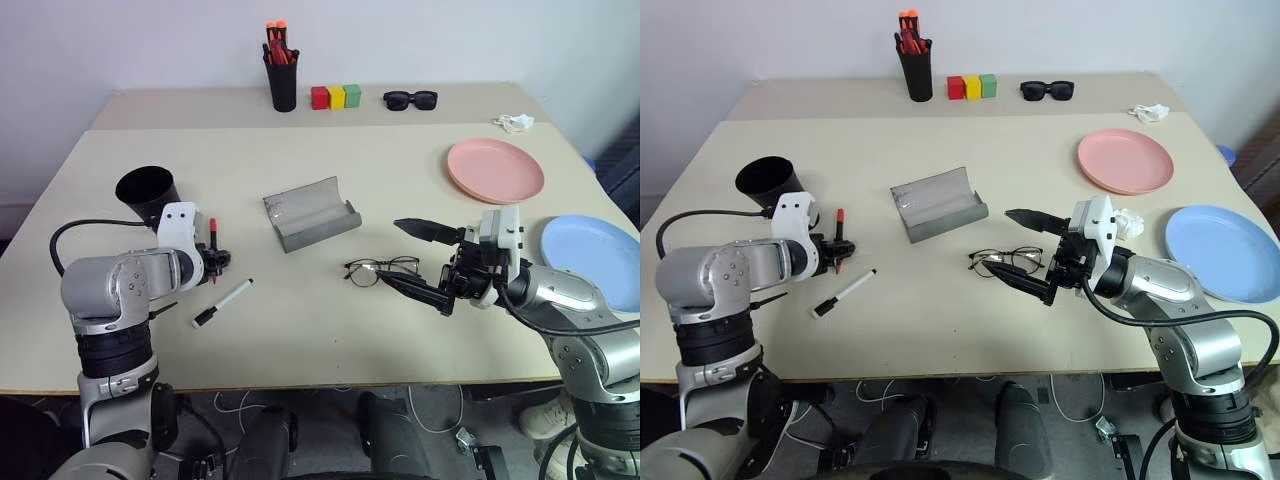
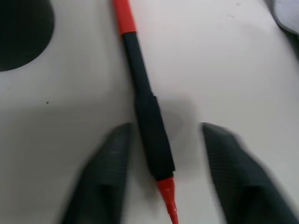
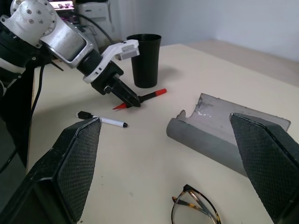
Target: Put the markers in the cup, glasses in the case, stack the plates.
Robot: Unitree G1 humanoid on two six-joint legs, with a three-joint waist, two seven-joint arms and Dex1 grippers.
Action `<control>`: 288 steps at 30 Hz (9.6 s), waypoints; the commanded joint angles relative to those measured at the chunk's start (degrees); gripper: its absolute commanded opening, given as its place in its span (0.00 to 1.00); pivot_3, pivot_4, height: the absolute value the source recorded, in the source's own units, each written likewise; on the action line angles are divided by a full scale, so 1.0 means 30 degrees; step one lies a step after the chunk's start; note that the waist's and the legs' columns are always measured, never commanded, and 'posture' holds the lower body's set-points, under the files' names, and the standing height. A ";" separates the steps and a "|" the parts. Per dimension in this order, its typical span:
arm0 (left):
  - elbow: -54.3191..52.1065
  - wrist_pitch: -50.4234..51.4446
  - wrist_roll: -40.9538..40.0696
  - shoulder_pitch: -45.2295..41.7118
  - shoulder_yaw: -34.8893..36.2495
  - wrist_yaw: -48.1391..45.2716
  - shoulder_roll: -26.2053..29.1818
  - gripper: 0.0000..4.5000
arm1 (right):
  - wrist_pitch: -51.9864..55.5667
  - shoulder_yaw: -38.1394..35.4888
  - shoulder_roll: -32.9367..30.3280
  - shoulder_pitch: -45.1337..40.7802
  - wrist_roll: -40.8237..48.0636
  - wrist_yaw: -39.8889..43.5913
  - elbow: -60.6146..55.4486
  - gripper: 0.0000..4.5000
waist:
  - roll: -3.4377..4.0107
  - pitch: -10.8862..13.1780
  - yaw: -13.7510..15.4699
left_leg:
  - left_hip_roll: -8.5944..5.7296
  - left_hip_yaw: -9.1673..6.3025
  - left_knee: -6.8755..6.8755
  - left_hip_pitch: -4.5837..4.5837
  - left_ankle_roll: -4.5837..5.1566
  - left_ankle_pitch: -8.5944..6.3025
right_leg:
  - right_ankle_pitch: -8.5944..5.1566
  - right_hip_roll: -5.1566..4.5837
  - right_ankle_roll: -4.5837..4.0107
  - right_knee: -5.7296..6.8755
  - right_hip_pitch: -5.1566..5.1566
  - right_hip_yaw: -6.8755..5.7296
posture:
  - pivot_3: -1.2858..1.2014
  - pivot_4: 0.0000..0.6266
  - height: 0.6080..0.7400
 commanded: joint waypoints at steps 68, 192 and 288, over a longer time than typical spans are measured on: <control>0.9039 -3.0688 -0.1101 0.1336 0.1697 -0.7510 0.2768 0.99 | 0.0145 -0.0086 -0.0179 -0.1968 -0.0409 -0.0453 0.0103 1.00 | -0.0009 -0.0005 0.0001 | 0.0002 0.0007 0.0005 -0.0008 -0.0016 0.0009 | 0.0006 -0.0007 0.0003 -0.0013 0.0005 -0.0006 | 0.52 0.24 1.00; 0.7642 -2.8920 -0.1361 0.2182 0.2381 -0.6648 0.3146 0.01 | 0.1044 -0.0858 -0.0736 -0.0902 0.1716 0.0150 -0.0563 1.00 | -0.0027 0.0005 0.0014 | 0.0012 0.0014 0.0015 -0.0009 0.0006 -0.0003 | -0.0006 0.0000 -0.0004 -0.0002 -0.0002 -0.0011 | 0.52 0.24 1.00; 2.3089 -2.4869 0.3496 -0.9908 -0.6879 -1.9844 -0.1373 0.80 | -0.1302 -0.1562 -0.0298 0.0825 -0.1619 -0.2568 -0.0793 1.00 | -0.0036 0.0010 0.0296 | -0.0004 0.0008 0.0032 -0.0007 0.0018 -0.0004 | -0.0008 -0.0003 0.0010 -0.0014 0.0031 -0.0014 | 0.52 0.24 1.00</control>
